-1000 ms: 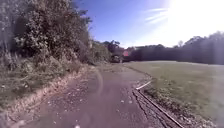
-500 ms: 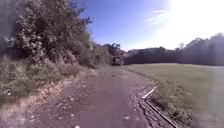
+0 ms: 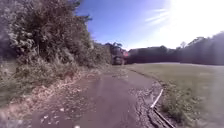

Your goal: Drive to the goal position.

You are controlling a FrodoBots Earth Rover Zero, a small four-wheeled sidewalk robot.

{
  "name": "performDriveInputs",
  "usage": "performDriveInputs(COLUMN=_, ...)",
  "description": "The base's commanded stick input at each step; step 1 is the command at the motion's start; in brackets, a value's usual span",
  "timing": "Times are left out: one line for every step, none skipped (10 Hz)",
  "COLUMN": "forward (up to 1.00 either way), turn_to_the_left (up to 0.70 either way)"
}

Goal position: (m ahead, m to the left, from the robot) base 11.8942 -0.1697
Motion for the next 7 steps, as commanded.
performDriveInputs(forward=0.70, turn_to_the_left=0.00)
performDriveInputs(forward=0.70, turn_to_the_left=0.00)
performDriveInputs(forward=0.70, turn_to_the_left=-0.21)
performDriveInputs(forward=0.70, turn_to_the_left=-0.28)
performDriveInputs(forward=0.70, turn_to_the_left=-0.31)
performDriveInputs(forward=0.70, turn_to_the_left=-0.31)
performDriveInputs(forward=0.70, turn_to_the_left=-0.31)
